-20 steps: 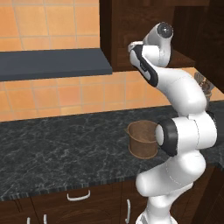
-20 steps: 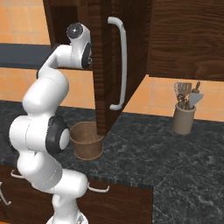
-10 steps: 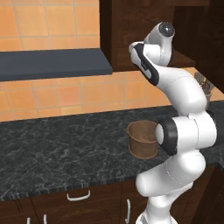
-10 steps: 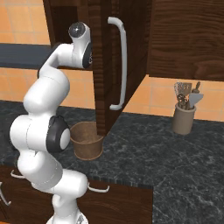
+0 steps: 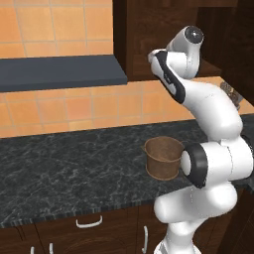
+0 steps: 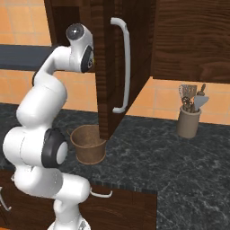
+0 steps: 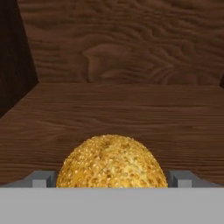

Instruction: Open the cabinet, pick up the bread from the cabinet and place it in the basket. Then move the basket to the dining counter.

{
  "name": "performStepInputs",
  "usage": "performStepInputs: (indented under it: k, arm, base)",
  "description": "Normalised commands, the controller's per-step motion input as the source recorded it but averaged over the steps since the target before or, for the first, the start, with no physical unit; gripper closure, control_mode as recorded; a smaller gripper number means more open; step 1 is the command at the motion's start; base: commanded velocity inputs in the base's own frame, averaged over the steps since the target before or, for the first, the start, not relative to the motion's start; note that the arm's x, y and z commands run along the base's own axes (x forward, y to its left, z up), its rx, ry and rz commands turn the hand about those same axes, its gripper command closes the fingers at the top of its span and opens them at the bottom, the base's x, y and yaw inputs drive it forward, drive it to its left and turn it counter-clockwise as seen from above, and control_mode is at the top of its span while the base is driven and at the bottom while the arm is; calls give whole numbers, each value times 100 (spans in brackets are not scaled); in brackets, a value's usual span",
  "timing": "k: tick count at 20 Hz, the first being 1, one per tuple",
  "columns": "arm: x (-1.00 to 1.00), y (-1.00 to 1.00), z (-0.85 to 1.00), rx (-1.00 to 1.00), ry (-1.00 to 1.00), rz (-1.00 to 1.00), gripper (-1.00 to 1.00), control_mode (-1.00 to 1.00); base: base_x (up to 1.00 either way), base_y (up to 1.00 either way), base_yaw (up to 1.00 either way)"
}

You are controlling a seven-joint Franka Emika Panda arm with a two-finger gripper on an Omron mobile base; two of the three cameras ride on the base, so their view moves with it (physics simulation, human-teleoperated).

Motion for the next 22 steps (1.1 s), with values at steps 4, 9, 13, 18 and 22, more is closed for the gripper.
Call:
performStepInputs:
  k: [4, 9, 13, 18, 22]
  arm:
    - [-100, 3, -1, 0, -5, 0, 100, -100]
    - [-100, 38, 12, 0, 1, -4, 100, -100]
    - [-100, 36, 0, 0, 0, -9, 100, -100]
    - [-100, 12, -11, 1, 7, -13, 100, -100]
    - [-88, -1, -49, 6, 17, -14, 100, -100]
  base:
    - [0, 0, 0]
    - [0, 0, 0]
    - [0, 0, 0]
    - [0, 0, 0]
    - [0, 0, 0]
